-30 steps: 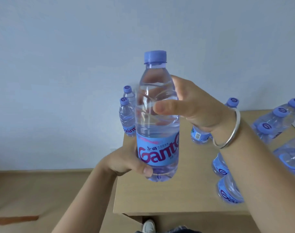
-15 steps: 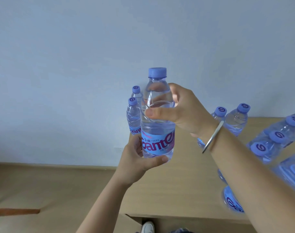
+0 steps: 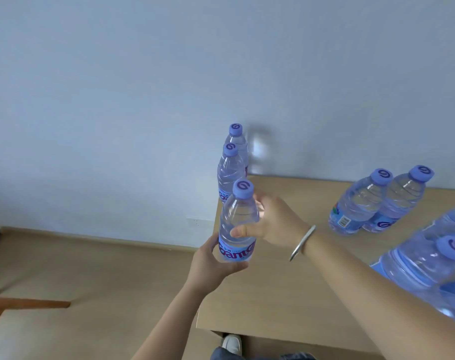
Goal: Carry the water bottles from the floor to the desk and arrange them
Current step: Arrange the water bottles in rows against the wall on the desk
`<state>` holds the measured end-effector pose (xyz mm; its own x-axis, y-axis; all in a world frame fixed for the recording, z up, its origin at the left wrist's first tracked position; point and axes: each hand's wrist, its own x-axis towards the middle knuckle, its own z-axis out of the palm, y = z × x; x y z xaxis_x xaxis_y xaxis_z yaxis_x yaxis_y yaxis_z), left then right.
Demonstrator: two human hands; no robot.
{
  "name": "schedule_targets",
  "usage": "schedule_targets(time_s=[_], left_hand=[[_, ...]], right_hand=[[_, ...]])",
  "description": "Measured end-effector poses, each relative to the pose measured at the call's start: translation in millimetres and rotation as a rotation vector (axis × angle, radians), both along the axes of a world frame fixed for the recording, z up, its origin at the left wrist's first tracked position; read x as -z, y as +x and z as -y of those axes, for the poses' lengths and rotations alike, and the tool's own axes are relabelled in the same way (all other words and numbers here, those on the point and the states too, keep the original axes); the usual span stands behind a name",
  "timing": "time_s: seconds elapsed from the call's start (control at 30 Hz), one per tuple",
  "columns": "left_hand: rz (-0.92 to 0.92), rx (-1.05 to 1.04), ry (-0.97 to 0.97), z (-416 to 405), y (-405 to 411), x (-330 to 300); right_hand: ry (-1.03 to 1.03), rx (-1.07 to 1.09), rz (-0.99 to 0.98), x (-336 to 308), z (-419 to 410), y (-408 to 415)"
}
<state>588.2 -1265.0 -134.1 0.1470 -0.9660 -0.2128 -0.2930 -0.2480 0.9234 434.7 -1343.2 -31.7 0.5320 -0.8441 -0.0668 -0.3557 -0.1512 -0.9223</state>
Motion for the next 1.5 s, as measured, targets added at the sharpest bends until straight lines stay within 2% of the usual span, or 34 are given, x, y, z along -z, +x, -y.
schedule_targets(time_s=[0.23,0.5,0.73,1.27,1.5], left_hand=[[0.069,0.022,0.045,30,22,22],[-0.066,-0.012,0.081,64,33,44],[-0.028,0.013,0.078,92,39,47],[-0.055,0.004,0.090,91,36,51],[0.033,-0.022,0.140,87,30,42]], right_hand=[[-0.025,0.019,-0.064,21,20,30],[-0.039,0.064,-0.091,30,44,44],[-0.076,0.100,-0.164,31,62,48],[-0.046,0.139,-0.125,41,57,46],[-0.086,0.131,-0.227,36,48,35]])
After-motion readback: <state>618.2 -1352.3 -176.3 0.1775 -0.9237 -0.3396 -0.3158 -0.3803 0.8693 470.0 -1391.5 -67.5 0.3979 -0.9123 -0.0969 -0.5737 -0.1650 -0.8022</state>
